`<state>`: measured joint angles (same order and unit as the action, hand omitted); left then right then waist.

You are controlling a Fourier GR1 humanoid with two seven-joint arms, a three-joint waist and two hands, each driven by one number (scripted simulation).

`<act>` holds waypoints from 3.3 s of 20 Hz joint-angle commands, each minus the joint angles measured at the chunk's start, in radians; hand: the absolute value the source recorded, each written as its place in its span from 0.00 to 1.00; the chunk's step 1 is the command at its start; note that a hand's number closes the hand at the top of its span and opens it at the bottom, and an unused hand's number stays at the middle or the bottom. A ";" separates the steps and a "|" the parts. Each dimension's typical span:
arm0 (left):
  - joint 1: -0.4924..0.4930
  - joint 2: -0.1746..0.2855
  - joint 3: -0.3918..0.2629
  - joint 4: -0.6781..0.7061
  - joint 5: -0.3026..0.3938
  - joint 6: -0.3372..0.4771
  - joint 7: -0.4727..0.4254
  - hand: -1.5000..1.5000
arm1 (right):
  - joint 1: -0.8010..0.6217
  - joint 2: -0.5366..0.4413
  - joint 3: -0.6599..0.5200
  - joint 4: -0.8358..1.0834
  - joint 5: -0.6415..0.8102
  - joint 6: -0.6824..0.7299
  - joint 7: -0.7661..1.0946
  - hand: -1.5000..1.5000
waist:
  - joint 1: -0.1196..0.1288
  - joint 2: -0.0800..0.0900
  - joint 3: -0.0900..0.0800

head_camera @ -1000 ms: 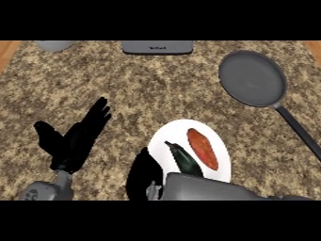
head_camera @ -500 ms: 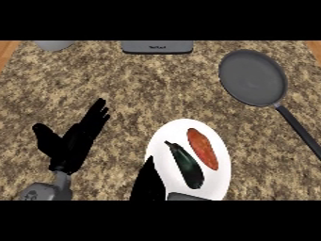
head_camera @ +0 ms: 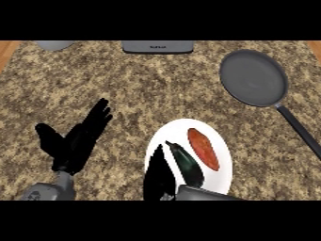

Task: Pick the eggplant from the plate and place it in the pan

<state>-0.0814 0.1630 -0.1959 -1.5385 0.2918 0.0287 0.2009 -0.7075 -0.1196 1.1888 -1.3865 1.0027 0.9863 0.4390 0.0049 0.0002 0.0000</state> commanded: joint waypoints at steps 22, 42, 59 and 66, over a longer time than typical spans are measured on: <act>0.031 -0.046 0.044 0.029 -0.035 -0.067 -0.020 0.50 | -0.047 -0.051 -0.020 0.205 0.348 -0.363 -0.458 1.00 | 0.000 0.001 0.000; -0.010 -0.033 0.042 -0.034 -0.031 -0.051 0.044 0.50 | -0.023 0.119 -0.758 0.154 0.245 -1.276 0.738 1.00 | 0.035 0.007 0.002; -0.019 -0.070 0.036 -0.019 -0.060 -0.032 0.058 0.50 | -0.108 0.040 -1.051 0.629 0.206 -1.717 0.442 1.00 | 0.018 0.009 0.000; 0.028 -0.025 0.047 -0.059 -0.054 -0.088 0.032 0.50 | -0.119 -0.073 -1.173 0.794 0.220 -1.941 0.363 1.00 | 0.037 0.016 0.002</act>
<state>-0.0588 0.1213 -0.1499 -1.5666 0.2329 -0.0436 0.2178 -0.8162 -0.1374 0.0806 -0.7024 1.2061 -0.7841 0.8064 0.0284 0.0101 0.0008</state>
